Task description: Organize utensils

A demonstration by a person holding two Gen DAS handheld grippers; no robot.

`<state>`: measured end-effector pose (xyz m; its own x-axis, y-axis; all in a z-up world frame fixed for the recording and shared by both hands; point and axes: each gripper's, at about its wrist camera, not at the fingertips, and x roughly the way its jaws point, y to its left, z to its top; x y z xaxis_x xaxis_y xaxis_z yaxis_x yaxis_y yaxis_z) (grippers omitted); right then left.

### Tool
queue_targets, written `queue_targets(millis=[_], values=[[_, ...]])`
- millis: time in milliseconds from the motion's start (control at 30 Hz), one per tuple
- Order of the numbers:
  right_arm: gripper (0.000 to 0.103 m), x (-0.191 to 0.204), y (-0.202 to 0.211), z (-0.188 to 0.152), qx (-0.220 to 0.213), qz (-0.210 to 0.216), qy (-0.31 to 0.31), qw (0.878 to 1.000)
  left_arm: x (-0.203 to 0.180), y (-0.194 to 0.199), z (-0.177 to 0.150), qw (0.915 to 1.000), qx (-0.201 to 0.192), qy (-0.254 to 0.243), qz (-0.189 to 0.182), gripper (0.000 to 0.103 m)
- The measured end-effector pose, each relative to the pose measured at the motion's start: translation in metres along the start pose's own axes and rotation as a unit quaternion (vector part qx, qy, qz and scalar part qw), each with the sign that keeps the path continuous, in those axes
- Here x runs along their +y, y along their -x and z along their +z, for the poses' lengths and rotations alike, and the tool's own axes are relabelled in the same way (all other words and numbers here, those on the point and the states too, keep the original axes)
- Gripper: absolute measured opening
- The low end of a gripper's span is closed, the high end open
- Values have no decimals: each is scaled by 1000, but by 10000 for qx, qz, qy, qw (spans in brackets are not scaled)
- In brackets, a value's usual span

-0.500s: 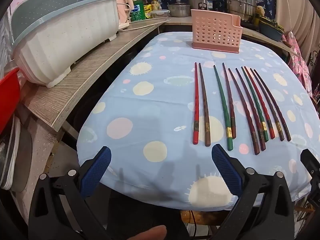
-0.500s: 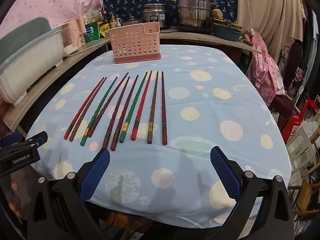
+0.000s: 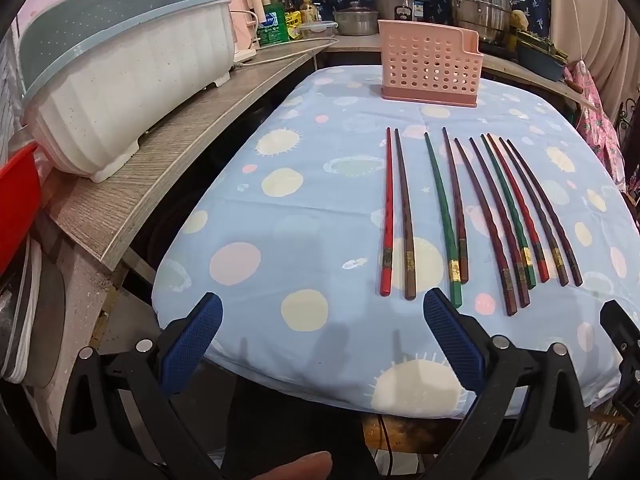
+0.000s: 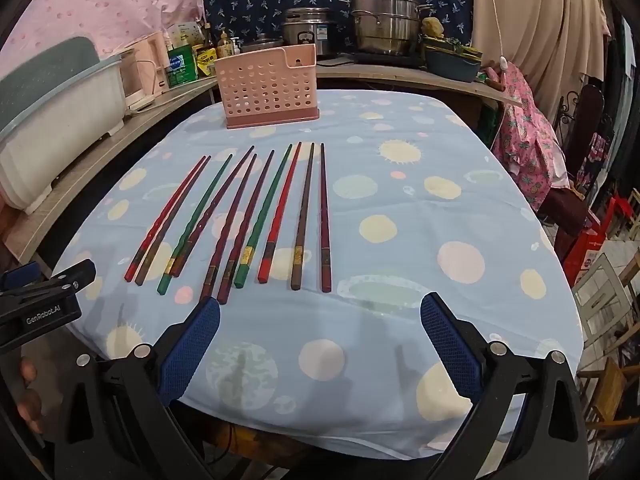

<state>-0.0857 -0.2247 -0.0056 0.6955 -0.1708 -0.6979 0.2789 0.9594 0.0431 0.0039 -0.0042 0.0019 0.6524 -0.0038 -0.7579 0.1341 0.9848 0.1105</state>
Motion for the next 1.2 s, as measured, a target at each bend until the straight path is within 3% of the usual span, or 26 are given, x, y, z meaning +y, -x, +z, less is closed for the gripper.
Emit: queue_targets(millis=[1200], values=[[96, 2, 4, -4, -69, -62, -111, 9999, -9, 6, -5, 9998, -80, -132, -121, 96]])
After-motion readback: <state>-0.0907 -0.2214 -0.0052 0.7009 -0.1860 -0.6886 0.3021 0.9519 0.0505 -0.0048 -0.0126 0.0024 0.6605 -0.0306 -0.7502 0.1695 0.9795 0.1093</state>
